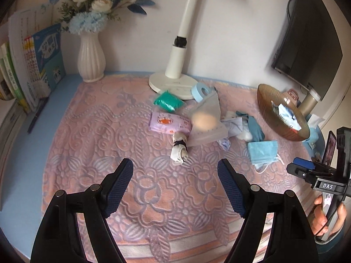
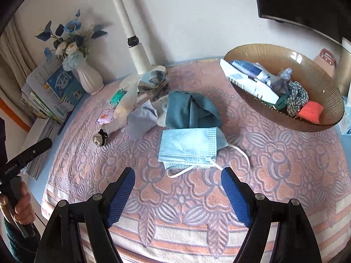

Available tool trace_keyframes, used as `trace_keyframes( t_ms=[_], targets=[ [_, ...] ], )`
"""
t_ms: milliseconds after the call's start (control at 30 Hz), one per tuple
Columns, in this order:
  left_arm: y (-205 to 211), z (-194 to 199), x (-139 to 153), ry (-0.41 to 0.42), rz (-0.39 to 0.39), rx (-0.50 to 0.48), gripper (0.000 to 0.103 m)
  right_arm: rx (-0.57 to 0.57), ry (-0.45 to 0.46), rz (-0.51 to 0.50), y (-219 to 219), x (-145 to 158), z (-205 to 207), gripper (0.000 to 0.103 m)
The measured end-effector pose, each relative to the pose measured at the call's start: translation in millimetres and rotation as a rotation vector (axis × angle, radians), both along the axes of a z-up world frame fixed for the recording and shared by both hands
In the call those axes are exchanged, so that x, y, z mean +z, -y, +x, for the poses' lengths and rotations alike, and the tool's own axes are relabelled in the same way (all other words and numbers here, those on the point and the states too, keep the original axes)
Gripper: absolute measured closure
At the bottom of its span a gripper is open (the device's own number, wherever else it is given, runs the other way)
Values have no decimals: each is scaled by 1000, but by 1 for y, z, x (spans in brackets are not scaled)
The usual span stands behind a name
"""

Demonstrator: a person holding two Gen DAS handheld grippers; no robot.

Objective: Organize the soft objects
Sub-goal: 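Grasp the white rolled item with left tool while right tool grasps blue mask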

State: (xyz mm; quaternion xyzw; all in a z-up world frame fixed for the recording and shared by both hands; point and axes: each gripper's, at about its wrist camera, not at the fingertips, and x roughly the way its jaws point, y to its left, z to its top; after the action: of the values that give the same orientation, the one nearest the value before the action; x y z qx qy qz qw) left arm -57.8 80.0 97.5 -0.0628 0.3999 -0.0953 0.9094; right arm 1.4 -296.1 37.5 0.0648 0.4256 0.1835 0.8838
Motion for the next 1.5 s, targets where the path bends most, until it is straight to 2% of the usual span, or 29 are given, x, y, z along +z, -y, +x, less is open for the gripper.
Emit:
trace_keyframes(
  t_ms=[167, 300, 367, 433, 500, 533, 633, 667, 700, 767, 800, 833, 933, 1000, 1033, 1133, 1267, 1500],
  targets=[
    [19, 29, -39, -75, 34, -43, 26, 14, -9, 2, -2, -7, 1, 24],
    [33, 49, -55, -71, 88, -46, 28, 63, 62, -75, -18, -4, -1, 24],
    [38, 59, -61, -67, 102, -44, 29, 73, 66, -108, -28, -9, 5, 24],
    [39, 67, -69, -74, 99, -40, 37, 70, 39, -120, -33, -19, 17, 24],
    [38, 74, -76, -84, 80, -37, 39, 56, 14, -127, -35, -30, 29, 24],
    [37, 76, -80, -82, 67, -37, 44, 41, 7, -128, -36, -35, 35, 24],
    [38, 76, -85, -59, 62, -40, 53, -23, -26, -90, -30, -47, 53, 24],
    [38, 75, -84, -52, 55, -46, 58, -39, -42, -62, -26, -51, 59, 24],
    [38, 76, -84, -47, 40, -58, 69, -64, -58, -31, -21, -55, 64, 23],
    [38, 75, -85, -46, 40, -60, 75, -95, -37, -8, -17, -56, 66, 24],
    [38, 74, -85, -41, 38, -57, 80, -99, -30, -9, -16, -57, 66, 27],
    [38, 74, -84, -39, 30, -61, 80, -108, -17, -22, -16, -57, 65, 31],
    [35, 73, -84, -31, -2, -68, 80, -140, 20, -85, -17, -57, 58, 53],
    [33, 67, -81, -2, -9, -65, 80, -136, 29, -69, -14, -55, 54, 72],
    [32, 63, -78, 22, -10, -66, 80, -130, 31, -50, -12, -54, 52, 74],
    [32, 50, -70, 93, 3, -65, 80, -103, 34, -14, -6, -52, 41, 74],
    [34, 37, -63, 150, 29, -63, 80, -46, 69, 2, -6, -45, 21, 74],
    [39, 37, -60, 144, 44, -81, 80, 27, 109, -13, -3, -41, -17, 74]
  ],
)
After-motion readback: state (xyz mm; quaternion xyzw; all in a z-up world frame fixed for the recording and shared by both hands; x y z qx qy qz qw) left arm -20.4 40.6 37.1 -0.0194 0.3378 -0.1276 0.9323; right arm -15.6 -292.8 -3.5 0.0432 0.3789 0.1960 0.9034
